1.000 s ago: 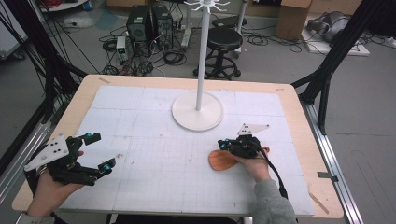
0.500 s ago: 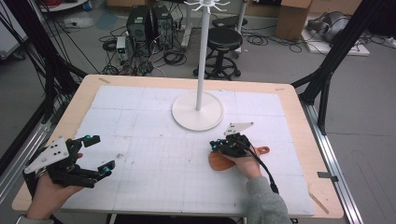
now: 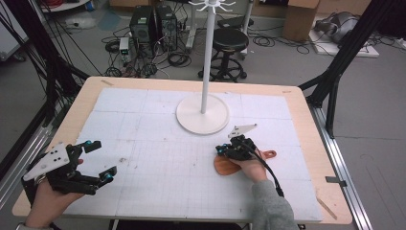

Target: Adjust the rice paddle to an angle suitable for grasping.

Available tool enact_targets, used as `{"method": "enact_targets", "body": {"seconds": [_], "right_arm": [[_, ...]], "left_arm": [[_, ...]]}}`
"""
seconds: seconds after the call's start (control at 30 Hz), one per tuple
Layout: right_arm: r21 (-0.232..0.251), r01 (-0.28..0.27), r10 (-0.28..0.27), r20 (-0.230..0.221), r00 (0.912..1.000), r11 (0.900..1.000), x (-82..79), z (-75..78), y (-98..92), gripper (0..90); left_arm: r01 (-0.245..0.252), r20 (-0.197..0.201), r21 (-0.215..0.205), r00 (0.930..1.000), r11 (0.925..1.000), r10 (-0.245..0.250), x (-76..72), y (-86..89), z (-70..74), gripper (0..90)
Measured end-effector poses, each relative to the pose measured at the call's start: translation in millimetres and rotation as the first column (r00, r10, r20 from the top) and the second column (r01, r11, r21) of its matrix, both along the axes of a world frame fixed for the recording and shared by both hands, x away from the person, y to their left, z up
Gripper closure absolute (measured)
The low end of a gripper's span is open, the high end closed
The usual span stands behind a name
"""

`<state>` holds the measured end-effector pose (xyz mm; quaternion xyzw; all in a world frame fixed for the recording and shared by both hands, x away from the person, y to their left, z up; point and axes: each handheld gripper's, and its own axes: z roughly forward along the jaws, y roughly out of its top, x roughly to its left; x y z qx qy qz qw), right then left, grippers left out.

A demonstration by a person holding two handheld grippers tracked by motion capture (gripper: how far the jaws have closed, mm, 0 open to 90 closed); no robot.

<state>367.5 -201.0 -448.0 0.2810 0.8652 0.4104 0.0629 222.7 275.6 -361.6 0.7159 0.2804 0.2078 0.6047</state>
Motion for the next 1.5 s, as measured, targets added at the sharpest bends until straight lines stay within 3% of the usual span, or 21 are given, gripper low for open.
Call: {"method": "enact_targets", "body": {"seconds": [0.43,1.03,1.4,1.5], "right_arm": [[0.002,0.048,-0.048,-0.039,0.9981,0.999,-12.4,0.6,-5.3,90.0],[-0.025,-0.021,0.019,-0.054,0.9984,0.999,-43.8,3.6,-21.4,90.0],[-0.031,-0.024,0.022,-0.043,0.9988,0.999,-65.2,3.7,-32.2,90.0],[-0.032,-0.027,0.026,-0.022,0.9994,0.999,-70.9,3.0,-34.2,90.0]], "left_arm": [[0.008,0.001,0.007,1.0,0.9999,-0.008,2.3,-1.6,0.4,1.8],[0.053,0.005,0.004,0.9986,0.9986,-0.053,15.4,-14.8,3.5,1.8],[0.078,0.003,0.014,0.9969,0.9969,-0.078,22.0,-23.1,3.6,1.8],[0.079,0.004,0.004,0.9969,0.9969,-0.079,23.7,-22.3,4.3,1.8]]}}
